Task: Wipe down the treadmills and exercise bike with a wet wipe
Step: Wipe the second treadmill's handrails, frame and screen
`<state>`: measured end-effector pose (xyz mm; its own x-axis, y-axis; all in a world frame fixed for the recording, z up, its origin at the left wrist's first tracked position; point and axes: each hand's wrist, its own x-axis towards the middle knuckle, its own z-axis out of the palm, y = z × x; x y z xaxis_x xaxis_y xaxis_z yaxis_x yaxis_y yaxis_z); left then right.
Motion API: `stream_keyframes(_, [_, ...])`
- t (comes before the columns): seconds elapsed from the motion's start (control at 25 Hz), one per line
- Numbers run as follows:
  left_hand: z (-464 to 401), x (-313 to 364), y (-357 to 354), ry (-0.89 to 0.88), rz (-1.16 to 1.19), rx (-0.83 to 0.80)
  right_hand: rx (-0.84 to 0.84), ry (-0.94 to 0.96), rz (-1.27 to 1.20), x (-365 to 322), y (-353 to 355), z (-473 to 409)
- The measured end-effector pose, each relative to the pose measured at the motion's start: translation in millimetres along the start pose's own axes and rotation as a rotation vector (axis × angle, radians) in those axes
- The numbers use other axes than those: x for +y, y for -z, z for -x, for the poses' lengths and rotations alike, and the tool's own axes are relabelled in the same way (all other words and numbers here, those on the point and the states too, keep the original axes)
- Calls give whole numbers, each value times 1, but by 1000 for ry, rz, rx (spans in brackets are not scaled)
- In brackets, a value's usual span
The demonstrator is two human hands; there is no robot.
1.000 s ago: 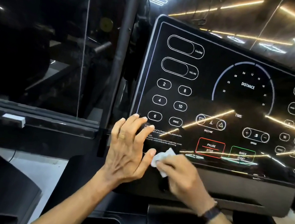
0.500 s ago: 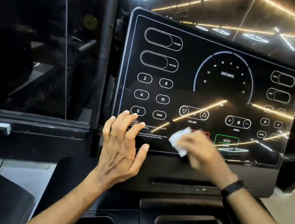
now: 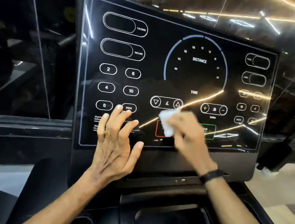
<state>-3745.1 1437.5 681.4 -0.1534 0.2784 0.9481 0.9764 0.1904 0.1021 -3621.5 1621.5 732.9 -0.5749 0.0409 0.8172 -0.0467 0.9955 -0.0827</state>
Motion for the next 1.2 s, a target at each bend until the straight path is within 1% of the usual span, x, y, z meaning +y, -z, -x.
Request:
stream_keyframes(0.04, [0,-1,0,-6,-10,1,159,-171,3,6,6,-19])
stream_keyframes(0.08, [0,-2,0,-8,-21,2,256,-313,-6,2,5,-27])
stream_keyframes(0.12, [0,-2,-1,-4,-30,3,297,-355,-15,-8,-5,-21])
stream_keyframes(0.16, [-1,-3,-1,2,-35,3,244,-273,-37,-21,-15,-5])
stream_keyframes(0.24, [-1,-2,0,14,-40,-5,-35,84,-117,-49,-24,41])
stream_keyframes(0.28, [0,-2,1,14,-46,-11,-154,201,-118,-48,-17,47])
stream_keyframes(0.32, [0,-1,0,9,-53,-19,-185,252,-87,-35,-8,40])
stream_keyframes(0.36, [1,0,0,1,-57,-27,-142,211,-36,-17,1,25])
stream_keyframes(0.44, [1,-1,0,-1,-66,-32,63,-89,12,12,16,-19])
stream_keyframes(0.48, [1,-2,0,7,-72,-27,134,-221,3,15,19,-32])
stream_keyframes(0.52, [0,-1,1,18,-74,-22,150,-255,12,10,16,-31])
stream_keyframes(0.56, [-1,-1,1,28,-70,-21,102,-202,20,1,10,-17])
stream_keyframes(0.64, [-2,1,1,45,-65,-22,-136,102,-19,-21,-1,33])
stream_keyframes(0.68, [-1,1,1,48,-72,-29,-253,224,-37,-23,3,46])
stream_keyframes(0.72, [-1,2,1,46,-83,-35,-303,295,-39,-12,9,43])
stream_keyframes(0.76, [-1,2,0,40,-96,-41,-276,313,-17,5,14,27])
stream_keyframes(0.8, [-1,3,-1,36,-106,-46,-174,239,2,22,20,4])
stream_keyframes(0.88, [-2,5,-4,54,-116,-42,114,-41,-18,45,34,-48])
stream_keyframes(0.92, [-1,8,-5,74,-114,-34,200,-139,-39,49,35,-58])
stream_keyframes(0.96, [-1,11,-7,93,-105,-23,218,-143,-40,48,29,-51])
stream_keyframes(1.0, [0,16,-9,109,-93,-9,135,-61,-57,45,19,-31])
stream_keyframes(1.08, [2,27,-12,123,-72,5,-198,263,-155,32,5,31])
stream_keyframes(1.12, [1,33,-16,123,-79,13,-321,402,-174,38,10,45])
stream_keyframes(1.16, [-1,40,-21,128,-94,18,-377,479,-168,55,17,44])
stream_keyframes(1.2, [-5,49,-29,133,-106,16,-355,488,-118,74,27,28])
